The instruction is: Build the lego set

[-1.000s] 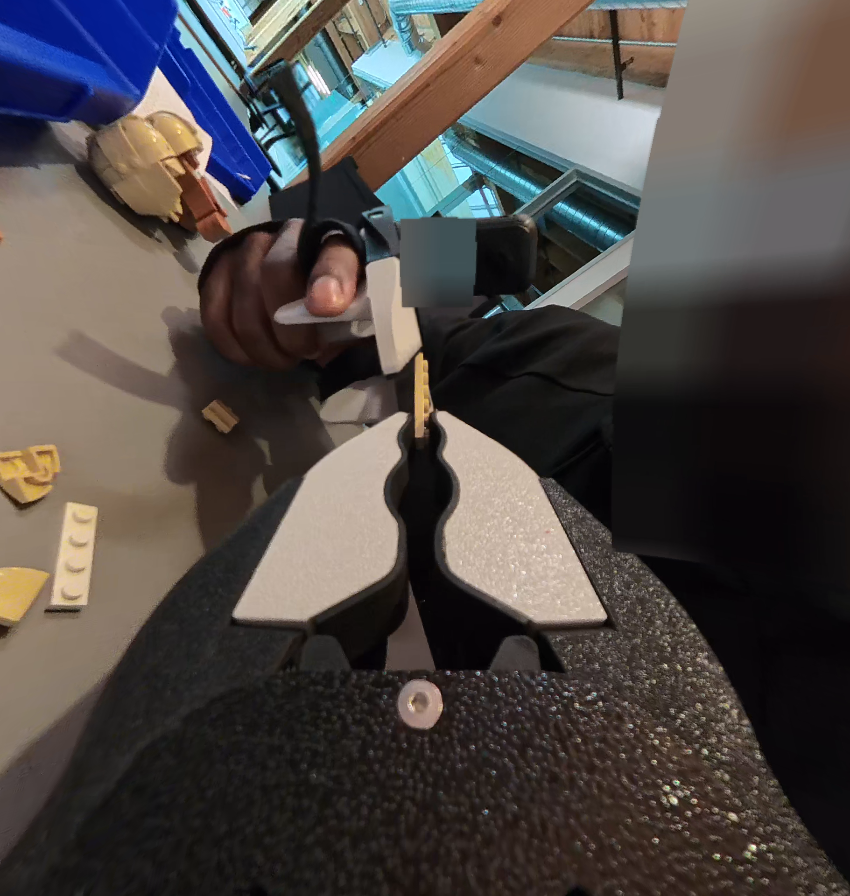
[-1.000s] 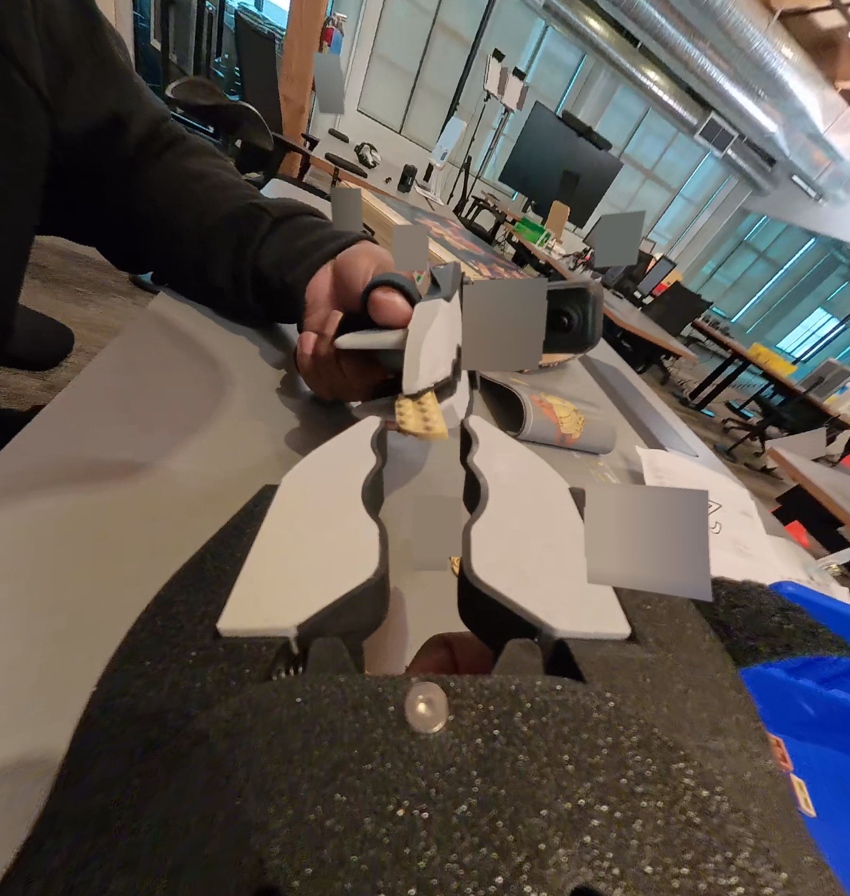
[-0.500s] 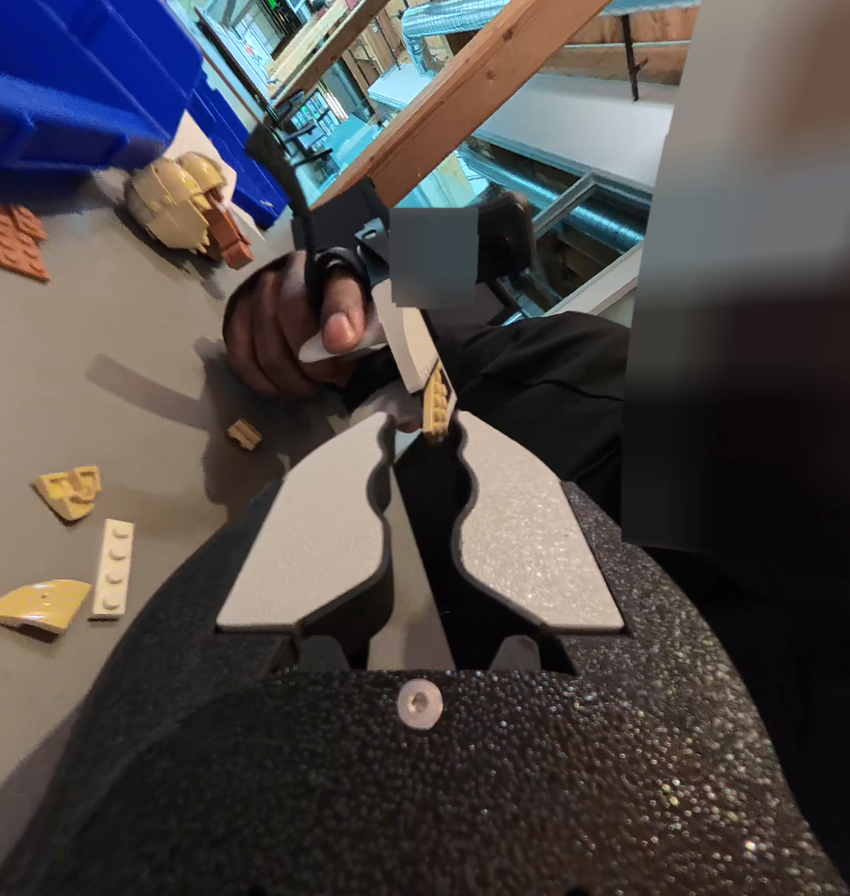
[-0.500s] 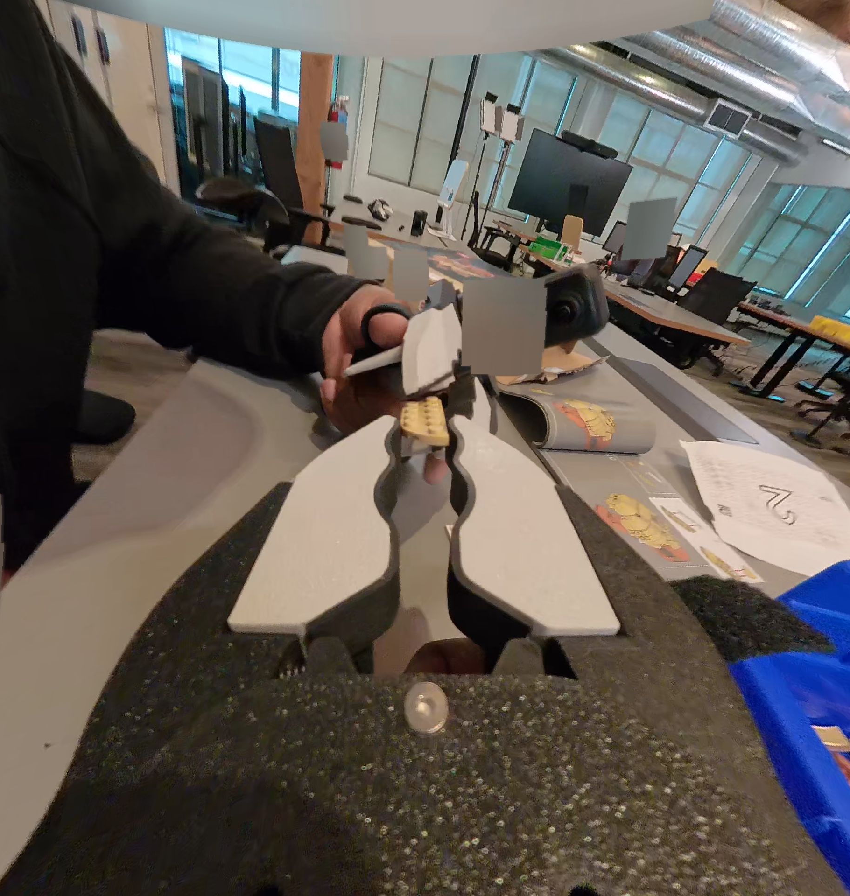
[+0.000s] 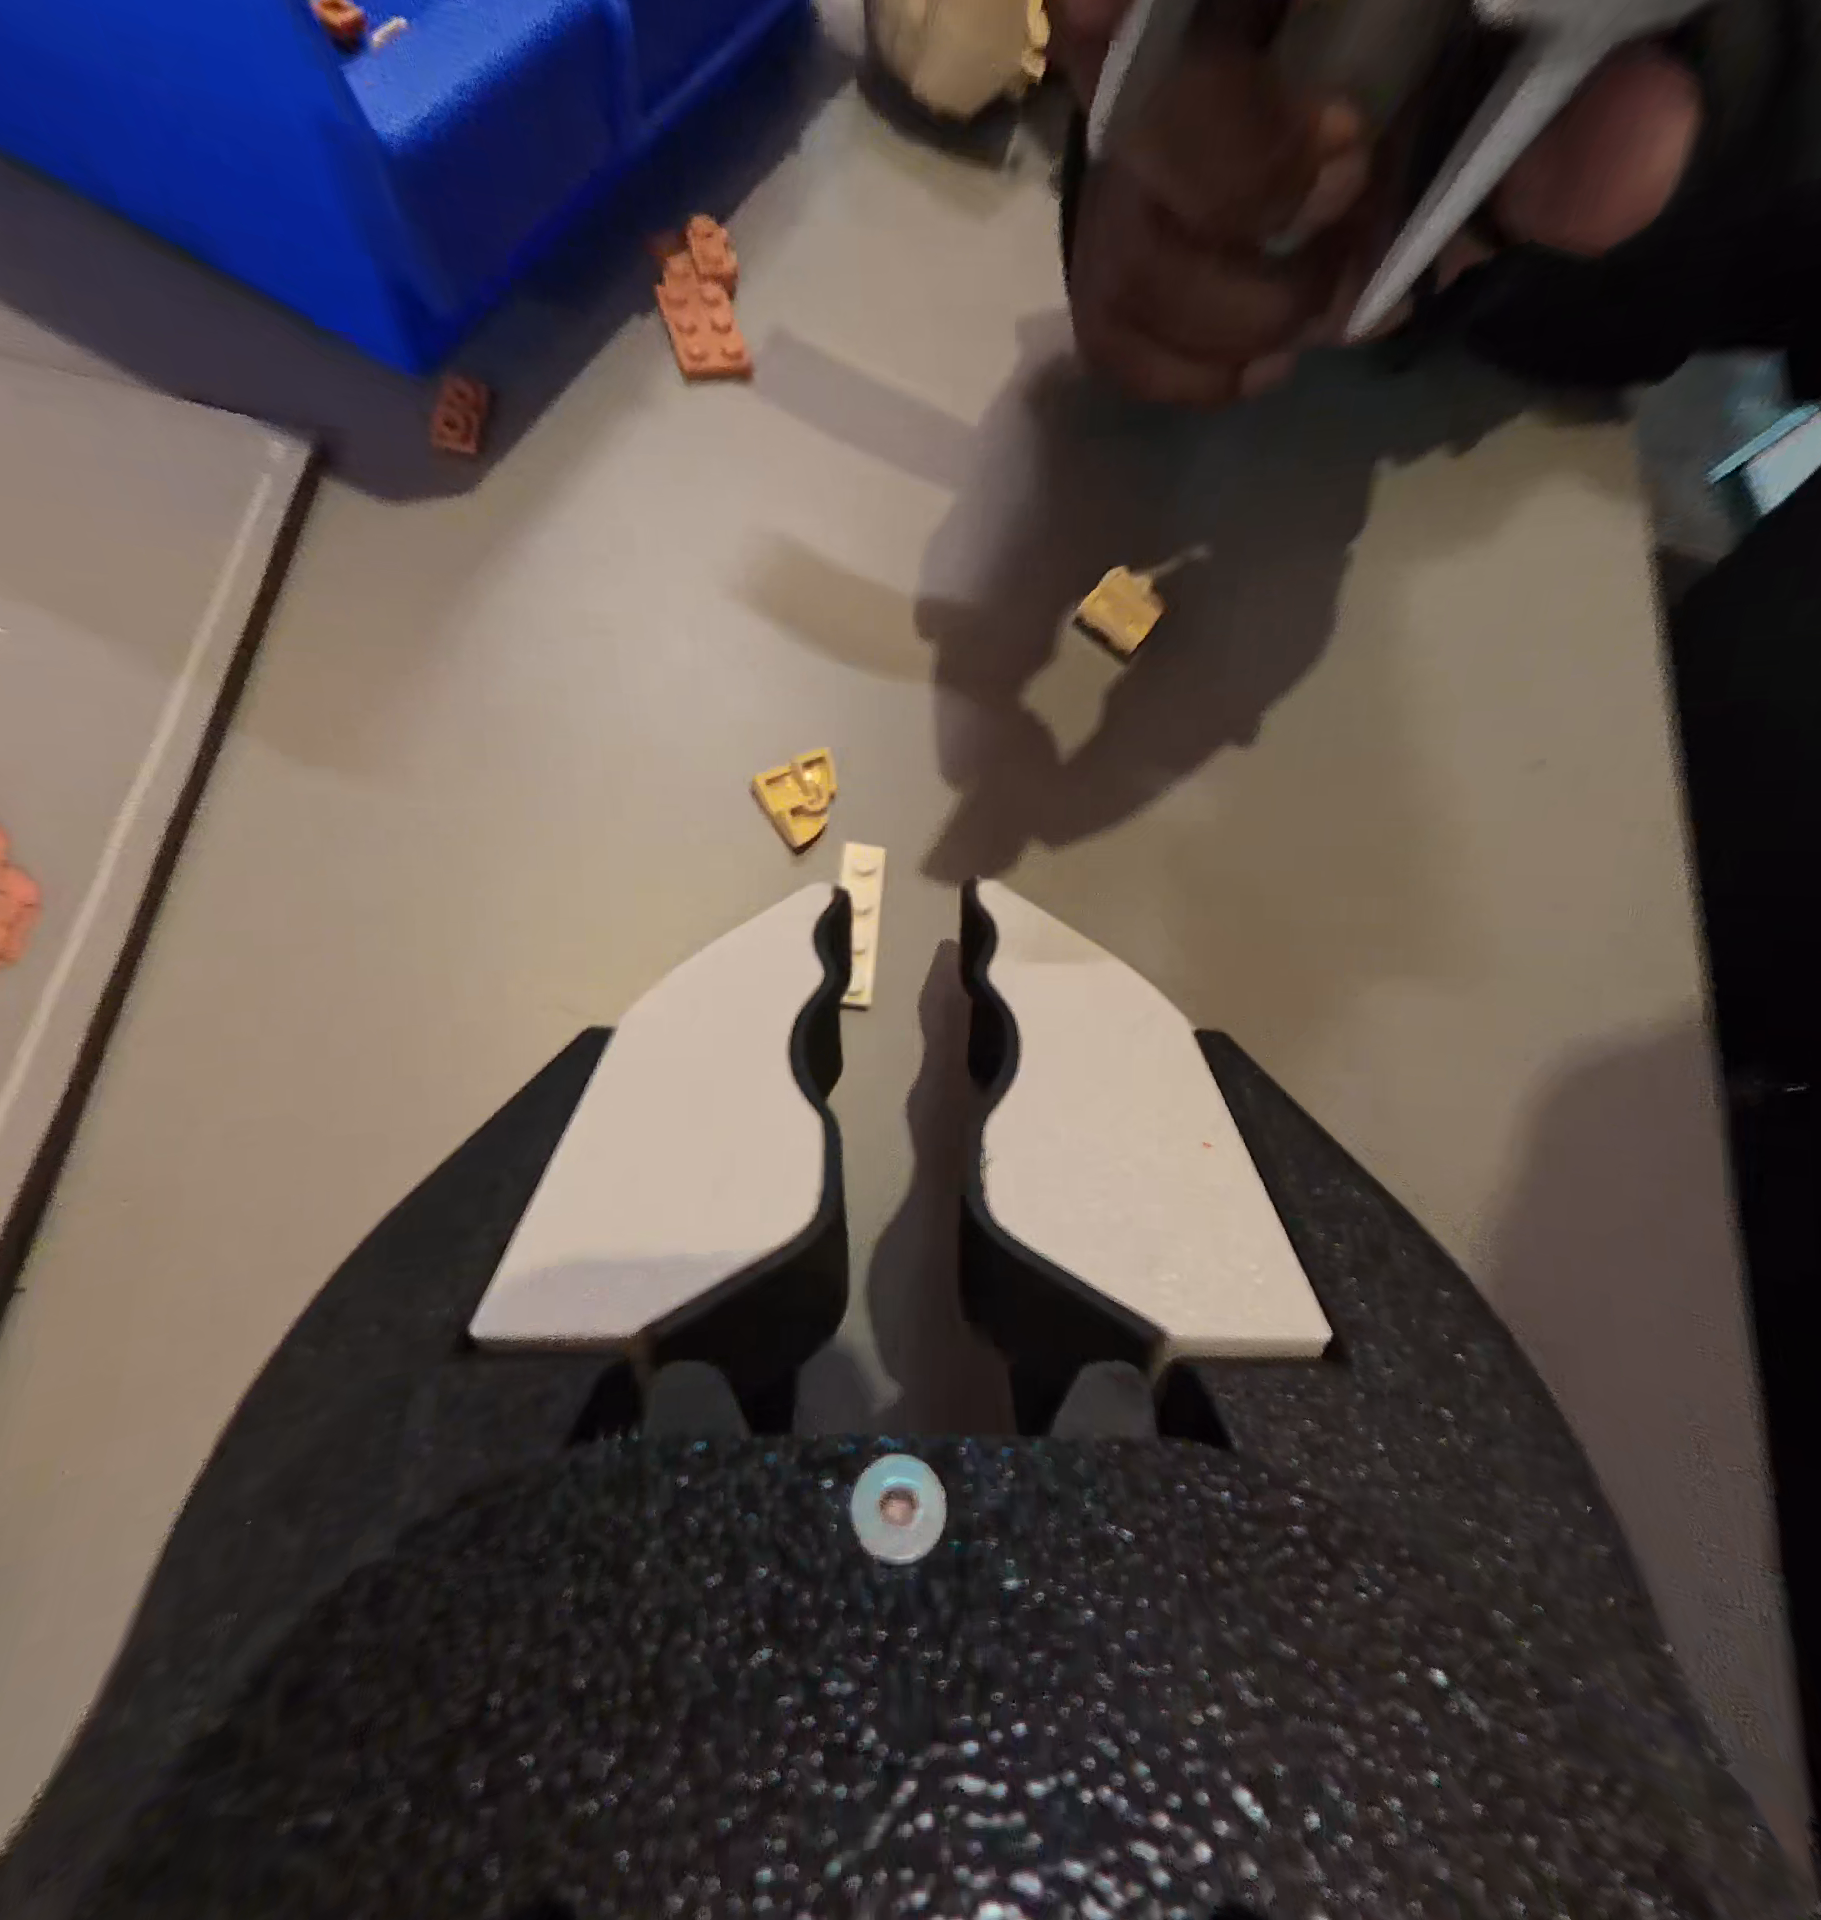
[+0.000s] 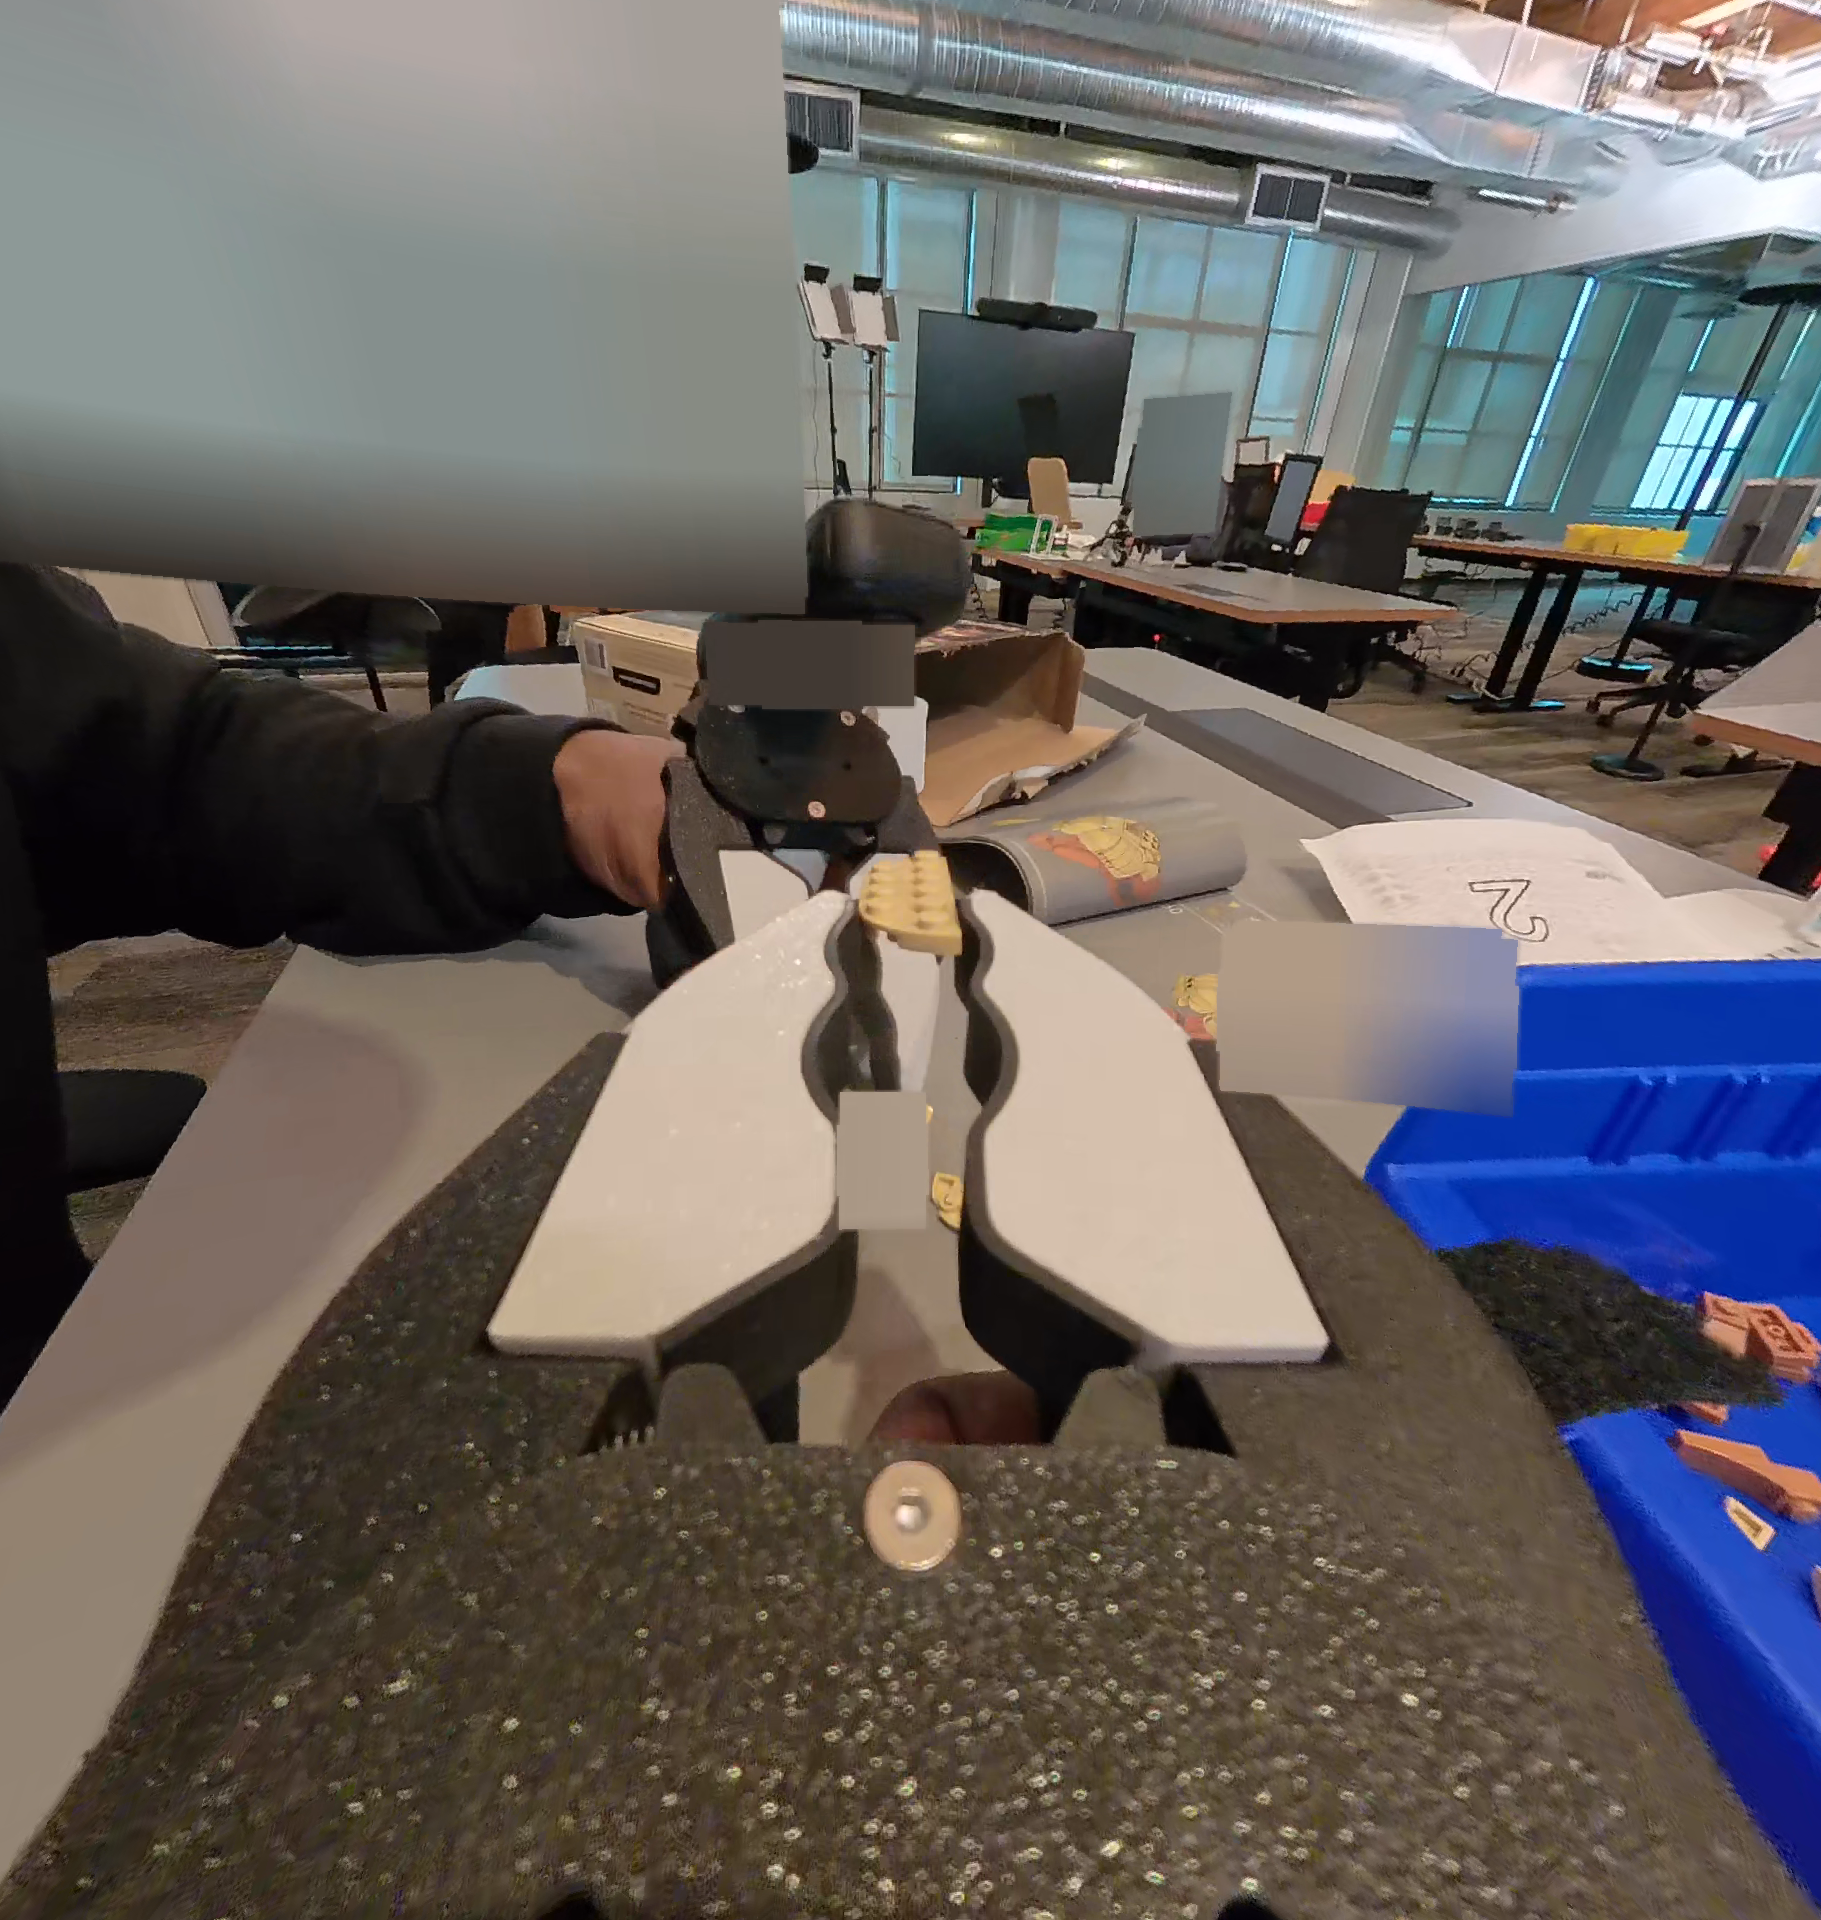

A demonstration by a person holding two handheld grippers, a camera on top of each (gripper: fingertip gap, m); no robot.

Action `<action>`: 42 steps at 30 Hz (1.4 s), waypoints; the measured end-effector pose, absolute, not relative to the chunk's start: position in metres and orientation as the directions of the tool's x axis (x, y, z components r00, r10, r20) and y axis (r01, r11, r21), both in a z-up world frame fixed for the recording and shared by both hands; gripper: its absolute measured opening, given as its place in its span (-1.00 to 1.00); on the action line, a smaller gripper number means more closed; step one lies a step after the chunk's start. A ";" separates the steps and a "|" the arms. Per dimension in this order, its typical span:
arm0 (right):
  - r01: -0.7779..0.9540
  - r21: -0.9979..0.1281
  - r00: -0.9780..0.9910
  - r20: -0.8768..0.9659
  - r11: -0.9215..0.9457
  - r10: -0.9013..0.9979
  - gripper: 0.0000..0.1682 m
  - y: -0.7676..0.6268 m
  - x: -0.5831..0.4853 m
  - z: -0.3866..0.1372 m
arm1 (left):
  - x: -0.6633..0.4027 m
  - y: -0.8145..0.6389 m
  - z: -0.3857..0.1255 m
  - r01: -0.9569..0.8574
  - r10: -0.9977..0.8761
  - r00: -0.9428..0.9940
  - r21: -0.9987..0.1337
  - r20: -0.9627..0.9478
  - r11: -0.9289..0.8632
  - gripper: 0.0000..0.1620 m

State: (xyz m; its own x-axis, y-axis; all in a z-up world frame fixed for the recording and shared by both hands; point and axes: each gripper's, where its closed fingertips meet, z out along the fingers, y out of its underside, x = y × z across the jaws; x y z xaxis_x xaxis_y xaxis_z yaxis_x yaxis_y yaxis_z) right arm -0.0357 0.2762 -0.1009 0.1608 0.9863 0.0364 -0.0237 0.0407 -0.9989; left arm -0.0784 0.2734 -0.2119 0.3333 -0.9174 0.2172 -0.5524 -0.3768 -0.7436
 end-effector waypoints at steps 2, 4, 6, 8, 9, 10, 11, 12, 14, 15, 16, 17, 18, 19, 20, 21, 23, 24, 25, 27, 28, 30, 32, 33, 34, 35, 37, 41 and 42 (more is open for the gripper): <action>-0.018 -0.999 0.158 0.044 0.047 0.986 -0.80 0.275 -0.036 -0.101 | -0.082 0.278 -0.217 -0.595 -0.926 0.352 -0.731 0.136 -0.333 -0.78; -0.016 -0.999 0.152 0.046 0.049 0.987 -0.81 0.273 -0.037 -0.101 | -0.082 0.279 -0.219 -0.616 -0.931 0.348 -0.722 0.109 -0.315 -0.79; -0.013 -0.999 0.147 0.043 0.046 0.988 -0.81 0.273 -0.038 -0.102 | -0.081 0.278 -0.223 -0.639 -0.935 0.342 -0.707 0.094 -0.304 -0.82; -0.007 -0.999 0.139 0.036 0.038 0.990 -0.81 0.272 -0.039 -0.104 | -0.081 0.279 -0.224 -0.655 -0.939 0.339 -0.701 0.061 -0.282 -0.87; -0.004 -0.999 0.135 0.033 0.034 0.990 -0.81 0.271 -0.040 -0.106 | -0.081 0.280 -0.225 -0.665 -0.940 0.338 -0.696 0.043 -0.271 -0.90; 0.000 -1.000 0.133 0.031 0.031 0.991 -0.81 0.271 -0.040 -0.107 | -0.081 0.279 -0.225 -0.670 -0.943 0.332 -0.695 0.032 -0.260 -0.90; 0.004 -1.000 0.129 0.029 0.029 0.991 -0.81 0.270 -0.041 -0.108 | -0.080 0.277 -0.225 -0.672 -0.946 0.322 -0.695 0.038 -0.256 -0.91; 0.008 -1.000 0.125 0.028 0.028 0.992 -0.81 0.269 -0.042 -0.109 | -0.080 0.275 -0.225 -0.673 -0.949 0.312 -0.693 0.049 -0.258 -0.91; 0.014 -1.000 0.116 0.025 0.023 0.993 -0.80 0.268 -0.043 -0.111 | -0.079 0.273 -0.225 -0.676 -0.952 0.299 -0.691 0.061 -0.256 -0.91; 0.018 -1.000 0.114 0.022 0.021 0.993 -0.80 0.267 -0.044 -0.112 | -0.080 0.272 -0.225 -0.677 -0.954 0.292 -0.690 0.068 -0.256 -0.91; 0.020 -1.000 0.111 0.020 0.018 0.994 -0.80 0.267 -0.044 -0.113 | -0.080 0.270 -0.224 -0.676 -0.956 0.284 -0.690 0.079 -0.258 -0.91; 0.022 -1.000 0.108 0.016 0.014 0.994 -0.81 0.267 -0.044 -0.114 | -0.079 0.268 -0.221 -0.667 -0.957 0.276 -0.698 0.095 -0.261 -0.91; 0.024 -1.000 0.106 0.012 0.010 0.994 -0.81 0.267 -0.045 -0.115 | -0.079 0.268 -0.216 -0.651 -0.956 0.271 -0.711 0.111 -0.267 -0.91; 0.026 -1.000 0.103 0.008 0.005 0.995 -0.80 0.267 -0.045 -0.116 | -0.080 0.268 -0.209 -0.631 -0.955 0.269 -0.726 0.124 -0.272 -0.91; 0.030 -1.000 0.099 0.005 0.002 0.995 -0.80 0.266 -0.046 -0.117 | -0.083 0.269 -0.200 -0.611 -0.953 0.272 -0.742 0.131 -0.277 -0.91; 0.035 -0.999 0.095 0.005 0.002 0.995 -0.80 0.266 -0.046 -0.119 | -0.085 0.270 -0.189 -0.588 -0.952 0.276 -0.760 0.134 -0.277 -0.91; 0.044 -0.999 0.086 0.013 0.009 0.996 -0.80 0.264 -0.048 -0.121 | -0.087 0.269 -0.163 -0.536 -0.954 0.266 -0.802 0.136 -0.264 -0.91; 0.040 -0.999 0.084 0.018 0.015 0.996 -0.80 0.263 -0.049 -0.120 | -0.085 0.268 -0.150 -0.511 -0.957 0.255 -0.821 0.138 -0.254 -0.91; 0.032 -0.999 0.081 0.022 0.019 0.996 -0.80 0.262 -0.049 -0.119 | -0.082 0.265 -0.138 -0.494 -0.962 0.238 -0.835 0.137 -0.241 -0.91; 0.016 -1.000 0.080 0.022 0.021 0.997 -0.80 0.262 -0.049 -0.118 | -0.074 0.259 -0.120 -0.489 -0.973 0.206 -0.850 0.108 -0.198 -0.91; 0.010 -1.000 0.078 0.021 0.020 0.997 -0.80 0.261 -0.048 -0.117 | -0.069 0.256 -0.113 -0.497 -0.977 0.191 -0.848 0.098 -0.182 -0.91; -0.006 -1.000 0.071 0.015 0.016 0.997 -0.80 0.260 -0.048 -0.115 | -0.060 0.251 -0.100 -0.516 -0.984 0.155 -0.842 0.087 -0.155 -0.91; -0.032 -0.999 0.056 0.005 0.007 0.998 -0.80 0.257 -0.047 -0.111 | -0.052 0.247 -0.091 -0.545 -0.989 0.123 -0.828 0.080 -0.134 -0.91; -0.053 -0.999 0.042 -0.001 0.001 0.999 -0.80 0.255 -0.046 -0.108 | -0.048 0.247 -0.088 -0.564 -0.991 0.112 -0.816 0.076 -0.126 -0.91; -0.078 -0.997 0.024 -0.005 -0.003 1.000 -0.80 0.251 -0.045 -0.105 | -0.045 0.248 -0.085 -0.580 -0.992 0.103 -0.805 0.074 -0.121 -0.91; -0.105 -0.994 0.006 -0.006 -0.006 1.000 -0.80 0.248 -0.044 -0.101 | -0.043 0.248 -0.084 -0.596 -0.992 0.094 -0.794 0.078 -0.119 -0.91; -0.155 -0.988 -0.019 0.003 0.000 1.000 -0.80 0.242 -0.041 -0.093 | -0.037 0.246 -0.081 -0.621 -0.992 0.071 -0.774 0.104 -0.125 -0.91; -0.209 -0.978 -0.018 0.022 0.018 1.000 -0.80 0.238 -0.037 -0.082 | -0.031 0.239 -0.079 -0.667 -0.991 0.043 -0.735 0.125 -0.122 -0.91; -0.211 -0.977 -0.012 0.026 0.023 1.000 -0.80 0.237 -0.037 -0.081 | -0.029 0.238 -0.079 -0.676 -0.992 0.045 -0.727 0.120 -0.118 -0.91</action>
